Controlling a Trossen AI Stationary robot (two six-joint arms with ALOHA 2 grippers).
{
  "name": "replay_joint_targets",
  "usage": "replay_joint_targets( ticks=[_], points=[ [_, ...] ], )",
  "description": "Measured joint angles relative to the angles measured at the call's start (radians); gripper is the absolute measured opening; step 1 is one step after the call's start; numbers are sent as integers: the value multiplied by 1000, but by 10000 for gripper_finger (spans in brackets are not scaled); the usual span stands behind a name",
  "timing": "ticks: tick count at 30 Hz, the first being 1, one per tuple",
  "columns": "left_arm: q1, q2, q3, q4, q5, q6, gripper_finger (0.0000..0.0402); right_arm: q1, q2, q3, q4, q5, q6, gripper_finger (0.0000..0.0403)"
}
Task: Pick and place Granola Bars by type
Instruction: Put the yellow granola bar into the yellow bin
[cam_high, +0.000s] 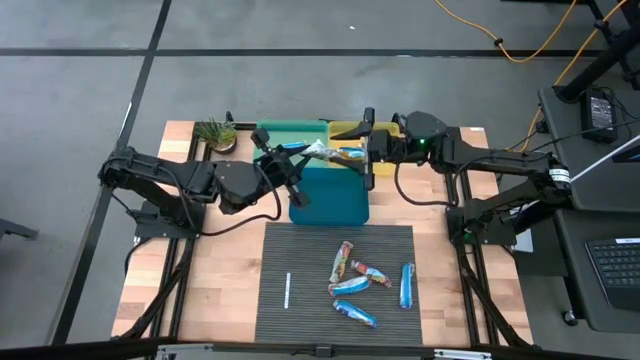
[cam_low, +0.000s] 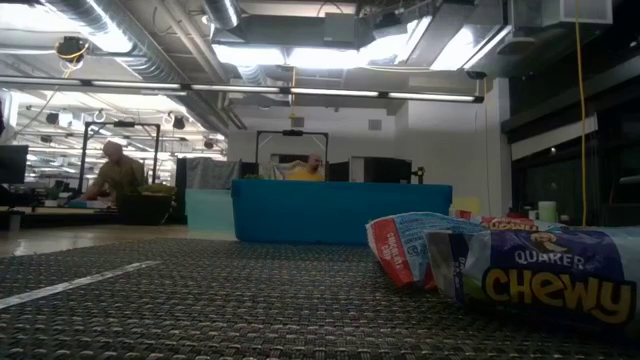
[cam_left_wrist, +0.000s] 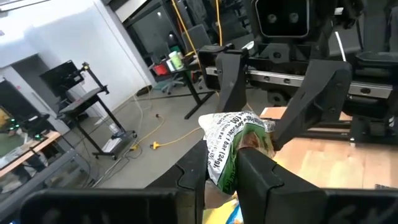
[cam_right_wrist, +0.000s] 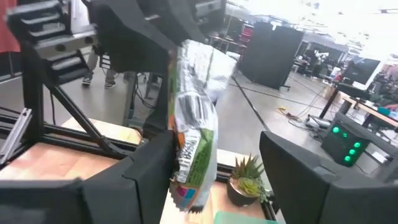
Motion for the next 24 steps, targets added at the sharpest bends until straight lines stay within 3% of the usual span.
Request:
replay_joint_targets(
  ticks=[11,24],
  points=[
    [2,0,1,105,4,99,58,7,0,0,-63,-25,3,241],
    [2,0,-3,73,4,78,58,33,-1,0,-21,-30,4,233]
  ],
)
